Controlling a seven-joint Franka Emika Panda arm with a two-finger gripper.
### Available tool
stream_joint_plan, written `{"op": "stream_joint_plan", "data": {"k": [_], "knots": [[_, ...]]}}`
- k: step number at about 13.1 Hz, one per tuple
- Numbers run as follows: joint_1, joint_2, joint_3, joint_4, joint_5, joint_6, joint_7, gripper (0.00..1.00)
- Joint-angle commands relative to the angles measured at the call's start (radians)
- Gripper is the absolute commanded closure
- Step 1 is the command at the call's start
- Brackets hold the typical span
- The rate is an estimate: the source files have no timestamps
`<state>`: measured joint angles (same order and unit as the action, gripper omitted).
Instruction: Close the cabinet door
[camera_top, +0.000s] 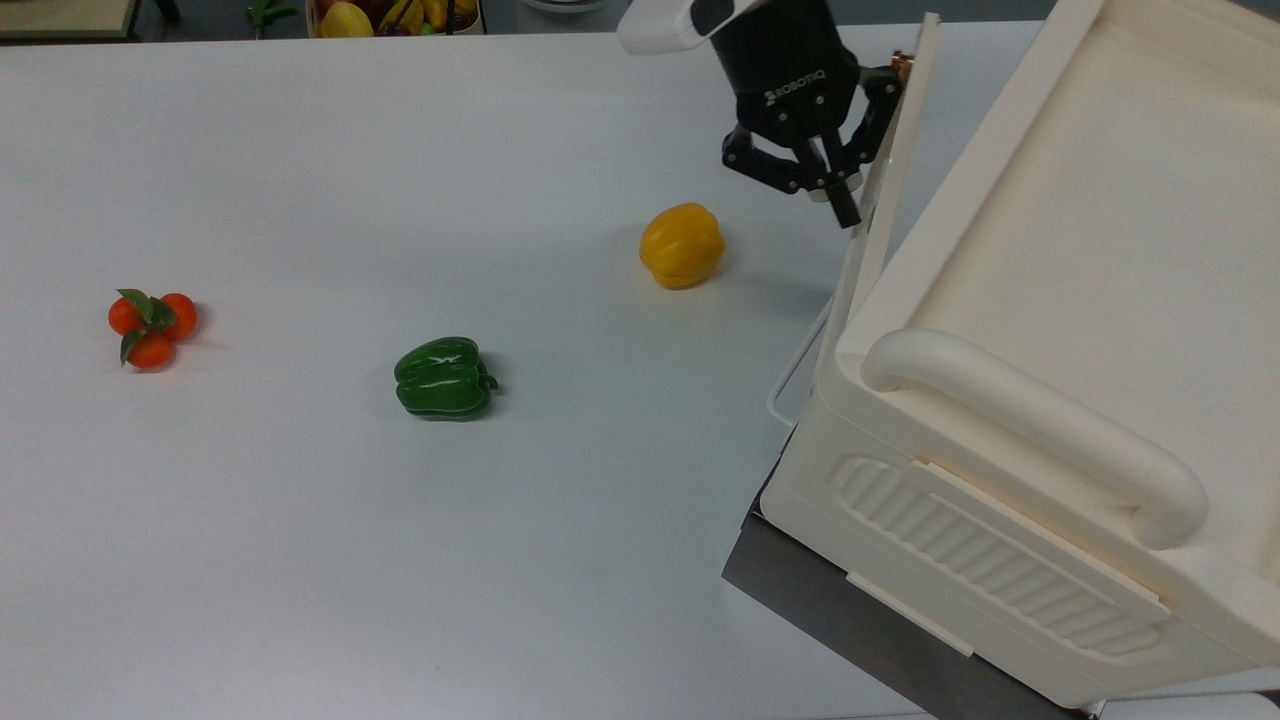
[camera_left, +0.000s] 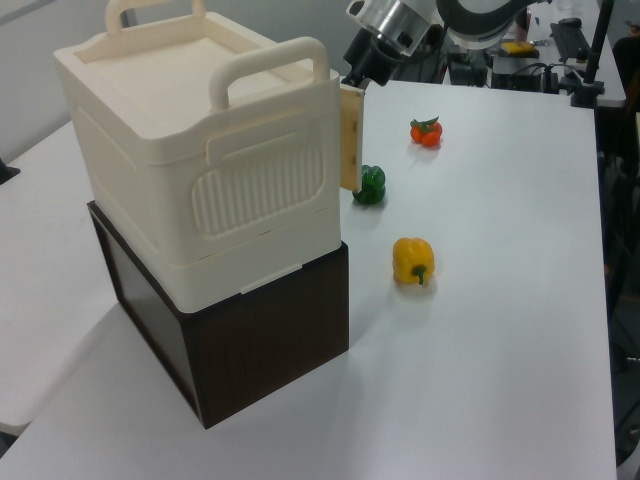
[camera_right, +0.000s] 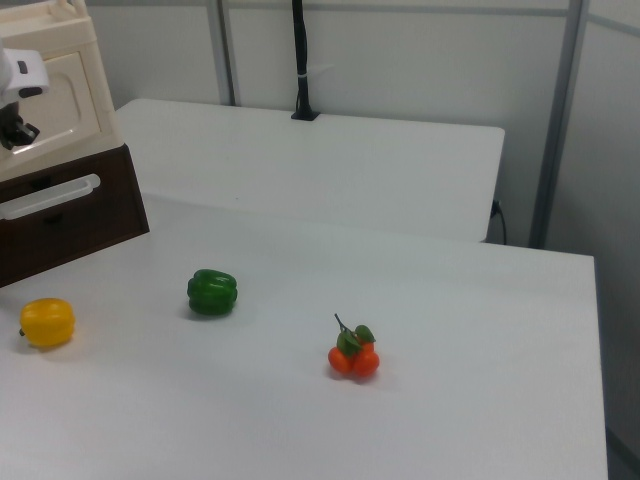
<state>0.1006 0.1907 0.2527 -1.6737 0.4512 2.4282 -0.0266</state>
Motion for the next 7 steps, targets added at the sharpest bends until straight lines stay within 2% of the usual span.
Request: {"op": "stream_joint_plan", "data": {"k": [1,4,7], "knots": [[0.018,0.016,0.019,0.022,-0.003,0.012,0.019,1.0],[0.024,0.038,0.046,0.02,-0.006,0.115,0.019,1.0],[0.036,0.046,0.048,0.02,-0.005,0.137,0.017,1.0]]}}
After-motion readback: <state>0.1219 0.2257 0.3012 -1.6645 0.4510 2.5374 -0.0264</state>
